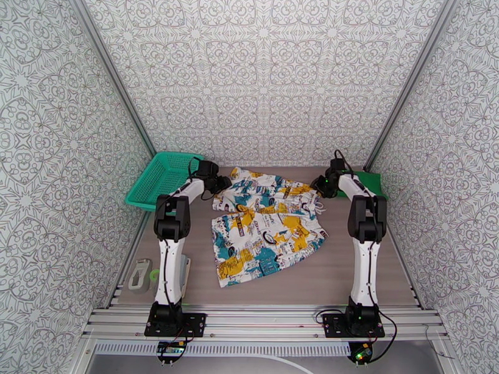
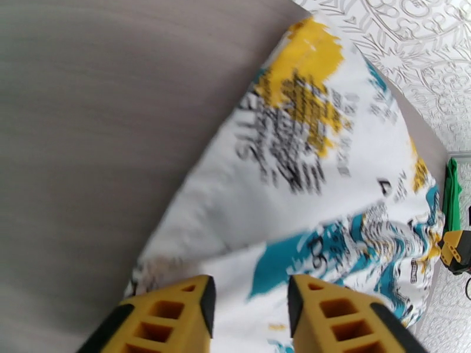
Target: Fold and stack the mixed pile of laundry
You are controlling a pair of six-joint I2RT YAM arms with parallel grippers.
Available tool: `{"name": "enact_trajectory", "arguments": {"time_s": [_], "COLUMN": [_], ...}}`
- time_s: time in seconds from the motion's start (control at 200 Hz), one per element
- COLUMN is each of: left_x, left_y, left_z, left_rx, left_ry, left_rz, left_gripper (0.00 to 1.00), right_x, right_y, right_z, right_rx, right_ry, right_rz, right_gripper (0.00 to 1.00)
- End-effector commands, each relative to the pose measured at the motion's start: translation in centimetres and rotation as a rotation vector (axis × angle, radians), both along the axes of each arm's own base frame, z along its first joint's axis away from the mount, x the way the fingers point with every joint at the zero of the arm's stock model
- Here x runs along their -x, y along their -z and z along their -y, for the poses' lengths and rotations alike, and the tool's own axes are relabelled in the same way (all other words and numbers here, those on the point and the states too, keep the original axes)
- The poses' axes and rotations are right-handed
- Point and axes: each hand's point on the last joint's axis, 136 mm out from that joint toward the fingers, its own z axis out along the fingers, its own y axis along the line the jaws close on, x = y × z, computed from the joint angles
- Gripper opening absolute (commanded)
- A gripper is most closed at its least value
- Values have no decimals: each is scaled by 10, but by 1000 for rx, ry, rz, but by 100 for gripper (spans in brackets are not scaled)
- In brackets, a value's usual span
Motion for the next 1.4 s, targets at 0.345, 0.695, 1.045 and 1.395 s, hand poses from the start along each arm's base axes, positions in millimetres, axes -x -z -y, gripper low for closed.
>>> {"name": "enact_trajectory", "arguments": {"time_s": [0.345, 0.695, 1.045, 1.395], "left_x": [197, 393, 457, 454], "left_y": [-86, -26, 6, 27], "left_z": [21, -6, 18, 46], "left_rx": [-224, -227, -151, -135], "left_ry": [-15, -175, -140, -100], "left_rz": [92, -229, -351, -360], "left_gripper": [50, 64, 76, 68], "right_x": [171, 239, 227, 223], "right_y": [-28, -5, 14, 35], "right_z": [3, 9, -1, -3], "right_rx": [35, -110, -198, -205], "right_ry": [17, 52, 61, 67], "right_rz": [25, -51, -88, -116], "right_gripper": [54, 66, 54, 48]}}
